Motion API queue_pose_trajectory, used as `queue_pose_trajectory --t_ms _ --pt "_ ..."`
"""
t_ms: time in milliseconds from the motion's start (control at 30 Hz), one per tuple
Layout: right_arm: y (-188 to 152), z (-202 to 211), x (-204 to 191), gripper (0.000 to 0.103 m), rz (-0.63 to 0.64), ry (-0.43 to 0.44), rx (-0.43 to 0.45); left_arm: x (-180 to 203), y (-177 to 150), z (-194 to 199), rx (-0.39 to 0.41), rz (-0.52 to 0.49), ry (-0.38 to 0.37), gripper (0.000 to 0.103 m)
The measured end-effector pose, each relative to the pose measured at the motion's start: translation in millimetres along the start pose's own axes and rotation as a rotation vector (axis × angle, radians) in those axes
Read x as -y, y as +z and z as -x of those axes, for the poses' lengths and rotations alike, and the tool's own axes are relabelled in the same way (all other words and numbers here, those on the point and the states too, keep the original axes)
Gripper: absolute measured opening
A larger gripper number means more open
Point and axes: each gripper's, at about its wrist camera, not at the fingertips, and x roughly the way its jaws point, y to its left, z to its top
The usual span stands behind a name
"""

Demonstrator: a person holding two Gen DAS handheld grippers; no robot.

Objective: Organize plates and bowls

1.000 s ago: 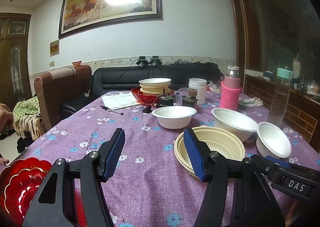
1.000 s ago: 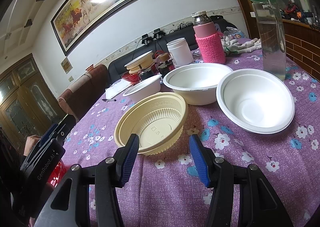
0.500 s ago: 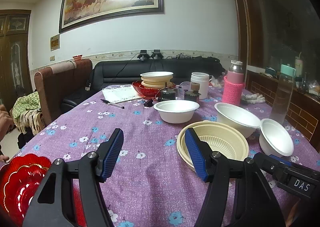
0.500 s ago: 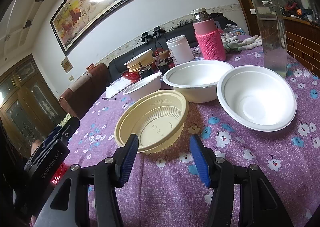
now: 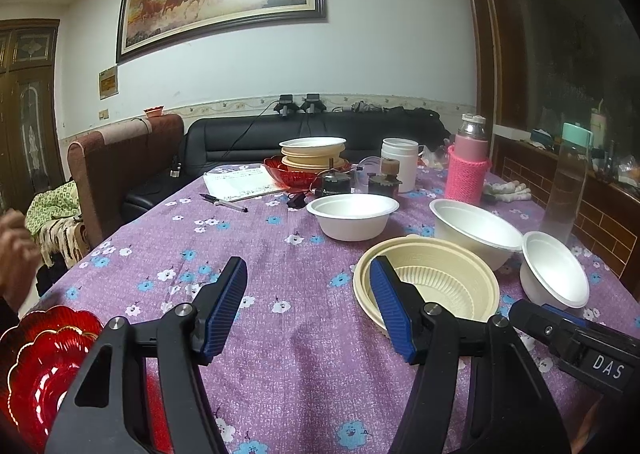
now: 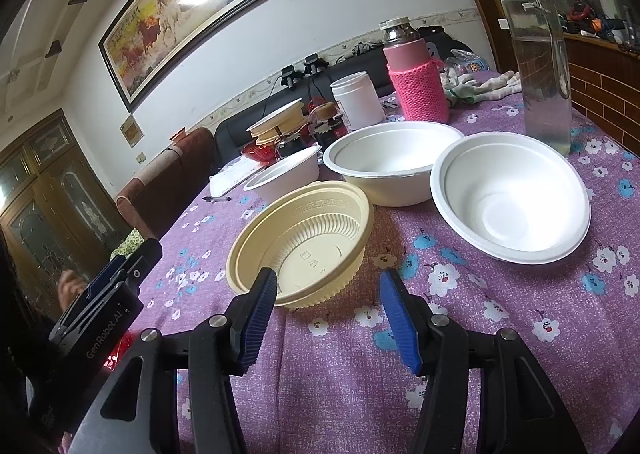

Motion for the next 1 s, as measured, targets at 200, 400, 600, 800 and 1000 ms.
queue_pose_trajectory --t_ms 200,400,600,800,1000 --pt "-0.1 -2.2 0.4 0.056 0.000 -0.001 -0.002 -1.4 -0.1 -1.4 -0.008 0.002 -0.003 0.063" --pt "-0.3 -2.7 3.5 0.056 -0.010 -0.010 -0.005 -4.0 -0.2 -8.5 -0.049 0.010 -0.008 0.063" --pt "3.5 0.6 14.0 0.056 -0.057 -0.031 0.018 -19.0 -2.5 -25.5 -0.144 0.095 -0.016 0.063" --pt "6.2 0.8 22.0 0.056 -0.088 -0.051 0.022 -18.7 -7.6 -36.7 -0.203 0.098 -0.007 0.063" --pt "13.5 -12.7 28.2 0.058 -0.176 -0.008 -0.032 -29.8 -8.0 -53.1 -0.284 0.198 -0.058 0.063"
